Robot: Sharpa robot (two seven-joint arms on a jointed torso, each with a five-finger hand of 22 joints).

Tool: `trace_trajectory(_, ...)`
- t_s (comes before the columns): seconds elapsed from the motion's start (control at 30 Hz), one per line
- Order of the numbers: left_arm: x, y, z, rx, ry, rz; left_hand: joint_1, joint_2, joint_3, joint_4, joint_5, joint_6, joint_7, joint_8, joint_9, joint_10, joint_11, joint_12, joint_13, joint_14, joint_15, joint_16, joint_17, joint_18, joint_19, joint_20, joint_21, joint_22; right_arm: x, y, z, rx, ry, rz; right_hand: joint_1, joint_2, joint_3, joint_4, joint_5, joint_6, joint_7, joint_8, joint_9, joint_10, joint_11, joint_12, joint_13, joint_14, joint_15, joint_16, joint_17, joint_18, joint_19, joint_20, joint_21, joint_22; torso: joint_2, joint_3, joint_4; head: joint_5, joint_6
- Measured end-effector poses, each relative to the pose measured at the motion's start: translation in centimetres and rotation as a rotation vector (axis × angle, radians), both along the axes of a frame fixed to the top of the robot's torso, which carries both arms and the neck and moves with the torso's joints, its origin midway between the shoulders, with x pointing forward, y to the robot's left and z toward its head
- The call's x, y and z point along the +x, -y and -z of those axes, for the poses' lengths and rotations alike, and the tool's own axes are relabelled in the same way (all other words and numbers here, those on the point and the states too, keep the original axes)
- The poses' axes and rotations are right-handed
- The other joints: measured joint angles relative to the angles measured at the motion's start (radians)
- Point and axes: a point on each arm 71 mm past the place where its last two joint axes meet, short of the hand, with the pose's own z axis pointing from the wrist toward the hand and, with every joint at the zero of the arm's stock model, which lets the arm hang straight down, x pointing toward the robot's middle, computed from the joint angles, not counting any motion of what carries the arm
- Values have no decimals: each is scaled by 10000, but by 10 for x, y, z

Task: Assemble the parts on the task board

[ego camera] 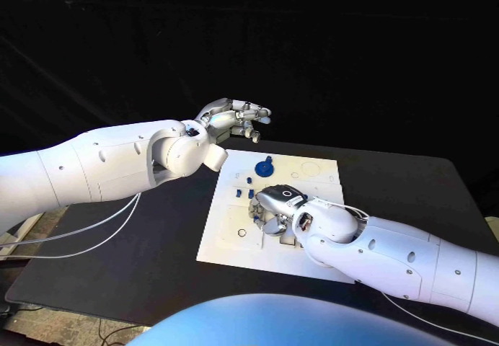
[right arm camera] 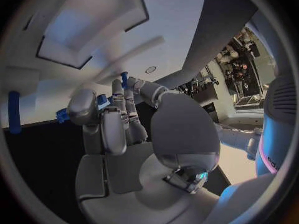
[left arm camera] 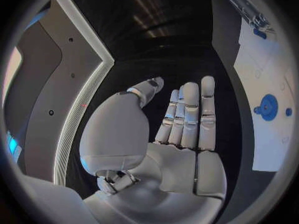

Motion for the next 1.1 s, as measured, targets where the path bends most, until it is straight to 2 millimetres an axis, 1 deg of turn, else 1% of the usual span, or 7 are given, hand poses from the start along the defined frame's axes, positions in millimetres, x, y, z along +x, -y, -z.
trace_trajectory(0.47,1,-1,0,25,-17,-31,0,0,0,0,0,0,0,0,0,1,0,0,-1,0,0,0,1,-1,0,0,0,0,-2,2,2,1,-65,-40,-50,-51,-55,0,0,-19,-16,-28,-29,-35,-9,-11,-40,-38,38,21,-42,1,0,0,-2,-2,-2,10,-8,-7,0)
trace_trajectory(0.53,1,-2,0,28,-17,-36,0,0,0,0,0,0,0,0,0,1,0,0,-1,0,0,0,1,0,0,0,0,0,-2,2,2,18,-58,-36,-99,-100,-88,-33,22,-117,35,-75,-16,-166,51,-10,-40,0,76,36,-98,1,-43,43,-126,-35,-3,9,-8,-17,0)
trace_trajectory(0.67,1,-2,0,32,-22,-39,0,0,0,0,0,0,0,0,0,1,0,-1,-2,0,0,0,1,-1,0,0,0,0,-3,5,3,60,-34,22,-245,-426,-268,-77,39,-774,304,-516,-206,-1142,299,-11,-219,-10,326,-165,-591,3,-504,255,-1007,-475,-5,4,-7,-36,0)
trace_trajectory(0.77,1,-2,0,35,-25,-43,0,0,0,0,0,0,0,0,0,1,0,-1,-2,0,-1,0,1,0,0,0,0,0,-2,10,2,179,43,125,-179,-553,-534,-137,79,-1095,380,-718,-348,-1744,409,-11,-331,-52,419,-342,-1009,5,-847,373,-1651,-794,-6,4,-3,-41,0)
trace_trajectory(0.8,1,-2,0,37,-26,-47,0,0,0,0,0,0,0,0,0,1,-1,-1,-2,1,0,0,1,0,0,0,0,0,-3,11,2,233,72,157,-167,-565,-635,-159,79,-1132,418,-754,-385,-1911,437,-9,-362,-90,456,-413,-1150,105,-950,385,-1839,-886,-8,4,-3,-47,0)
trace_trajectory(0.83,1,-3,1,41,-28,-53,0,0,0,0,0,0,0,0,0,1,0,-1,-2,1,-1,0,1,-1,0,0,0,0,-3,13,1,310,112,202,-167,-565,-710,-178,79,-1168,388,-754,-407,-2000,430,31,-380,-122,488,-449,-1256,164,-1021,409,-1975,-949,-11,3,-4,-50,0)
trace_trajectory(1.1,1,-5,1,62,-37,-93,0,0,0,0,0,0,0,0,0,1,0,-1,-3,1,-1,0,2,0,0,0,0,0,0,38,-16,734,499,579,-70,-546,-926,-211,175,-1046,411,-728,-436,-2069,458,262,-384,-200,483,-510,-1430,164,-1092,409,-2207,-1067,-24,-10,-13,-82,0)
